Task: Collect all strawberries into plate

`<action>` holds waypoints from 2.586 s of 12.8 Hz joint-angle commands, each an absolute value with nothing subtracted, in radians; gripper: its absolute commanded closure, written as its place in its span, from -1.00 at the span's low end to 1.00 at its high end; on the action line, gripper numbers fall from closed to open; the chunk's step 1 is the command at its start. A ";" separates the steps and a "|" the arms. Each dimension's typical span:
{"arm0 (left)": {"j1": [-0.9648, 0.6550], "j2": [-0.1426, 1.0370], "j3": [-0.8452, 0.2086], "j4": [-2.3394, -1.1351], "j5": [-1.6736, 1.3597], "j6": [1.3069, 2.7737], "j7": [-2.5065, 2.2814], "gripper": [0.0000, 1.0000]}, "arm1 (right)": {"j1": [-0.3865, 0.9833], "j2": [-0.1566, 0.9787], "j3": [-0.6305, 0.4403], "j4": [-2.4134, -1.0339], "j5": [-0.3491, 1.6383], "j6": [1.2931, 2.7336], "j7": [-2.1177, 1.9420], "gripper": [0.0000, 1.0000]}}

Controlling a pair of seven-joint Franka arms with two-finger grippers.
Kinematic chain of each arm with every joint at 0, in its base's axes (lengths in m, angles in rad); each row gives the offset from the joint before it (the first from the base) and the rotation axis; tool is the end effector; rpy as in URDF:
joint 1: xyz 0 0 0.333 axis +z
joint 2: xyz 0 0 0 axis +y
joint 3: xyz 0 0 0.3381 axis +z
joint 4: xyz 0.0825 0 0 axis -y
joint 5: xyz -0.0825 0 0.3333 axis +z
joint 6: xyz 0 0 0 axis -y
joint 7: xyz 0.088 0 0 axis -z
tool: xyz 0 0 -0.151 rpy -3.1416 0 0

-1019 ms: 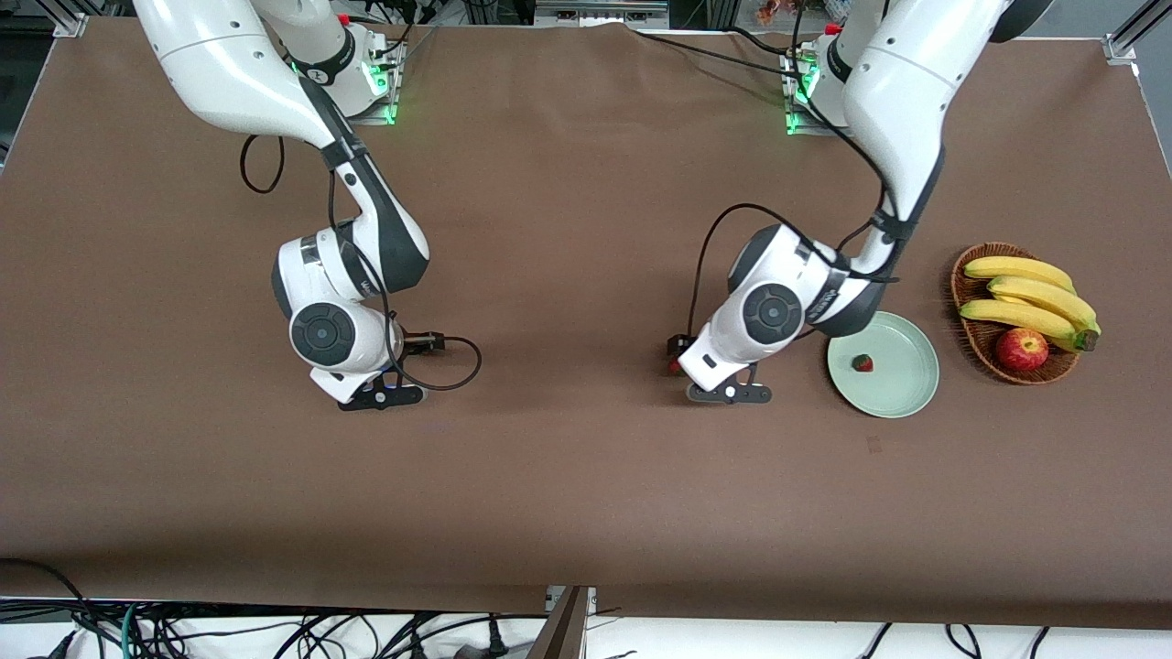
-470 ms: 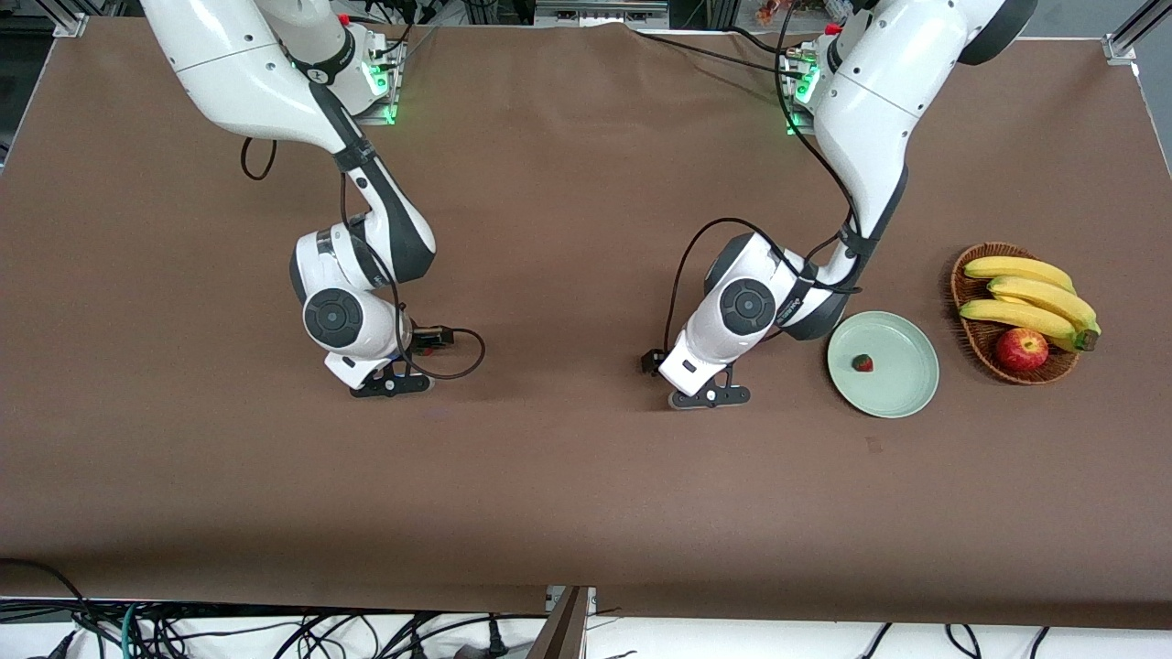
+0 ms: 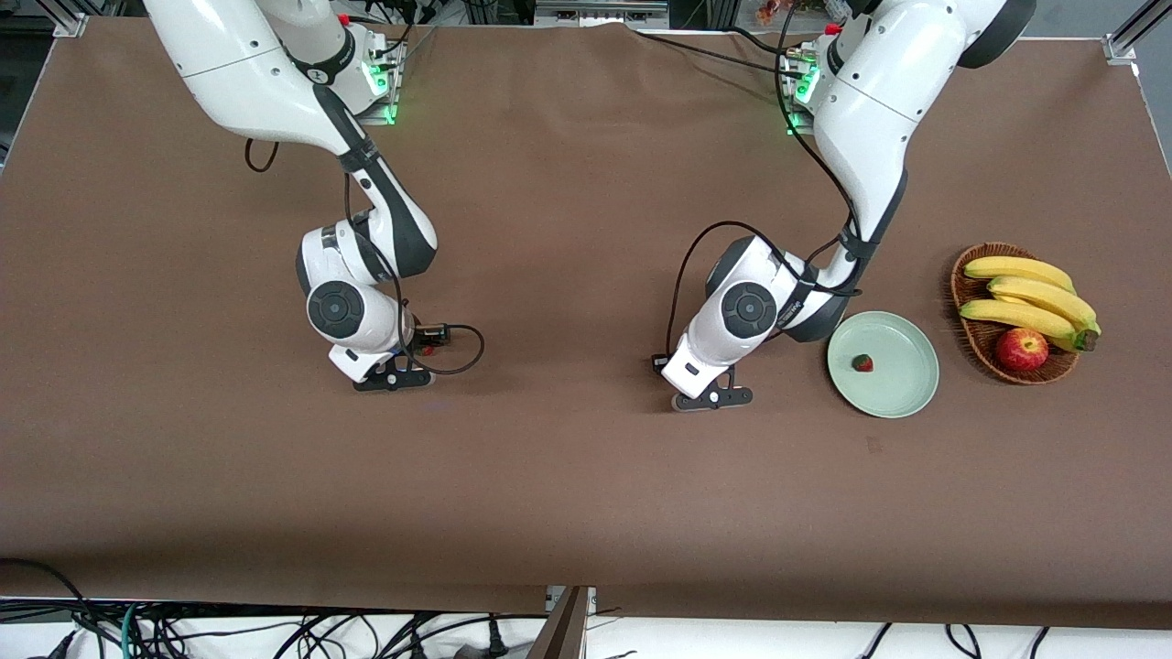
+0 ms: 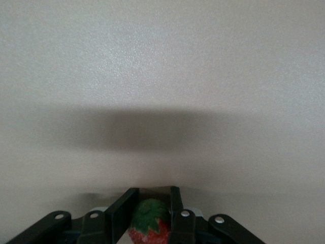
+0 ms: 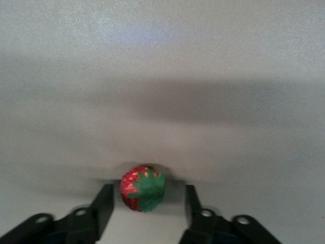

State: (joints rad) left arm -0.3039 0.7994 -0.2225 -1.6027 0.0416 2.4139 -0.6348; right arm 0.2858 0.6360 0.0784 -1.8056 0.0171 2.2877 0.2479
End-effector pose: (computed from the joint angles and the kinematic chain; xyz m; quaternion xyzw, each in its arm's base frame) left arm 0.5965 -0.3217 0.1791 0.9951 0.0726 -0.0227 0.0627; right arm 0.5698 0.2153 0.1926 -0.9956 -0.0460 0.0815 0.0055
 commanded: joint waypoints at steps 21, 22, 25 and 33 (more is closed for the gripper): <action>0.209 0.661 -0.212 -1.617 0.255 1.887 0.428 0.68 | 0.758 1.143 0.267 -1.091 0.014 2.709 1.224 0.85; 0.210 0.678 -0.212 -1.620 0.255 1.899 0.428 0.67 | 0.759 1.143 0.267 -1.091 0.012 2.717 1.224 -0.10; 0.209 0.687 -0.216 -1.637 0.255 1.939 0.428 -0.05 | 0.744 1.099 0.268 -1.091 -0.012 2.679 1.215 -1.00; 0.198 0.561 -0.363 -1.626 0.157 1.805 0.151 -1.00 | 0.484 0.749 0.264 -1.124 -0.075 1.927 0.697 -1.00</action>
